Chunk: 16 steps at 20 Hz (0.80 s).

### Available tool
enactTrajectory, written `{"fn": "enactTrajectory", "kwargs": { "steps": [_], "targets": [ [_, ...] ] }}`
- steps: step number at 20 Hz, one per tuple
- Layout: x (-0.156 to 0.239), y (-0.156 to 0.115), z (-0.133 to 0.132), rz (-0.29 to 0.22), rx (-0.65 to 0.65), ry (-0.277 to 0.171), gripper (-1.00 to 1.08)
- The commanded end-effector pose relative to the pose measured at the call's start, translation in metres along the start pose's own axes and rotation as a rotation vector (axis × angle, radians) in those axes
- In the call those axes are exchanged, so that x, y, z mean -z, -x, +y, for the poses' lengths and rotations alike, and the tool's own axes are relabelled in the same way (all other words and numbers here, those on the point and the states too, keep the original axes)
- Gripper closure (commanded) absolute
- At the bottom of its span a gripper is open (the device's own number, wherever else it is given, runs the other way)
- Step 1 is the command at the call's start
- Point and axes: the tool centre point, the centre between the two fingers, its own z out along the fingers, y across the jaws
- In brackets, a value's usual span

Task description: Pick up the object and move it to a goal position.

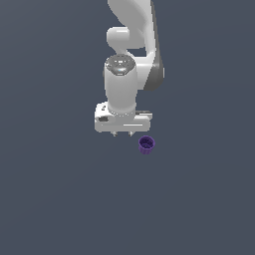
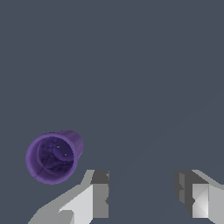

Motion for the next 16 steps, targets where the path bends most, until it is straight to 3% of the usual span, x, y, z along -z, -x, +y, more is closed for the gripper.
{"fn": "enactTrajectory", "kwargs": {
  "steps": [1,9,16],
  "targets": [
    [0.000,0.000,0.000,0.001,0.004,0.001,-0.20],
    [-0.008,0.003,-0.007,0.014,0.099,0.019,-0.20],
    [-0.024,0.009,-0.022,0.040,0.292,0.051,-0.20]
  ]
}}
